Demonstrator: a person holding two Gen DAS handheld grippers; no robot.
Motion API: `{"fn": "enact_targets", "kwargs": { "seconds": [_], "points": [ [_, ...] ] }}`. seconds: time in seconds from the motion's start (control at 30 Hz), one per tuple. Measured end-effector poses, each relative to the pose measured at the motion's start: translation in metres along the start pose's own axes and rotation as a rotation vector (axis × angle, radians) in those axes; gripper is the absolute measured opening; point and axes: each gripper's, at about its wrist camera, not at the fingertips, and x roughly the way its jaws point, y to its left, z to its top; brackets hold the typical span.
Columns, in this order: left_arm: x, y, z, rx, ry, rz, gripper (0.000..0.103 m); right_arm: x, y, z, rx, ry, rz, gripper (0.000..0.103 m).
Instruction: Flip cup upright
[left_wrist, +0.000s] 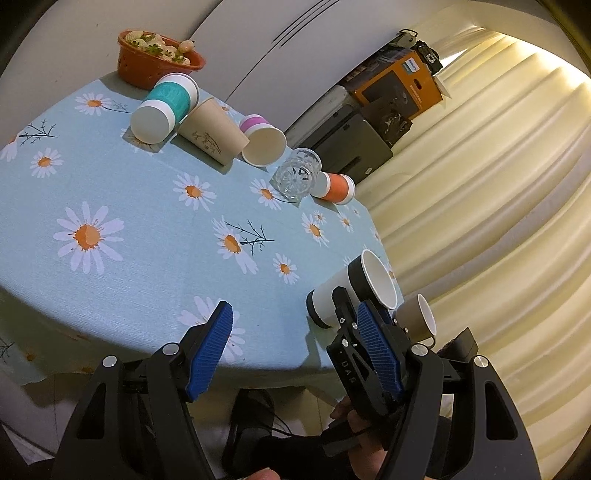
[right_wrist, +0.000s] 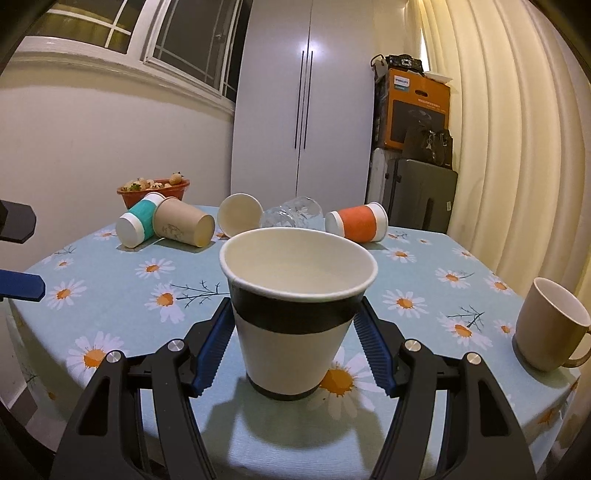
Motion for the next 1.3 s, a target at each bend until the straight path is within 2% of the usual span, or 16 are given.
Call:
{"fn": "enact_targets", "kwargs": {
  "seconds": [0.1,0.43,0.5,0.73,0.8,0.9,1.03,1.3],
  "points": [
    [-0.001,-0.002,-0.001,0.012,-0.007,0.014,0.068,-0.002,-0.001,0.000,0.010,-0.003,-0.003,0.086],
    [-0.005,-0.003,-0.001,0.031,-0.032,0.038,0.069,-0.018,-0.009,0.007,0.047,-0.002,-0.001,0.095],
    [-0.007,-0.004,-0.002,0.038,-0.041,0.044,0.083,-0.024,-0.014,0.010,0.055,0.003,0.000,0.098],
    [-0.015,-0.012,-0.005,0.084,-0.073,0.065,0.085,-0.057,-0.032,0.024,0.095,-0.008,0.024,0.098],
    [-0.017,-0.014,-0.006,0.098,-0.087,0.073,0.091,-0.066,-0.037,0.027,0.105,-0.015,0.035,0.098],
    [-0.020,-0.017,-0.008,0.119,-0.103,0.080,0.093,-0.079,-0.044,0.034,0.117,-0.009,0.059,0.098],
    [-0.023,-0.022,-0.010,0.146,-0.117,0.097,0.096,-0.098,-0.053,0.041,0.105,-0.010,0.074,0.098],
    [-0.035,-0.046,-0.021,0.281,-0.161,0.146,0.096,-0.126,-0.061,0.053,0.032,0.011,0.129,0.098]
  ]
}}
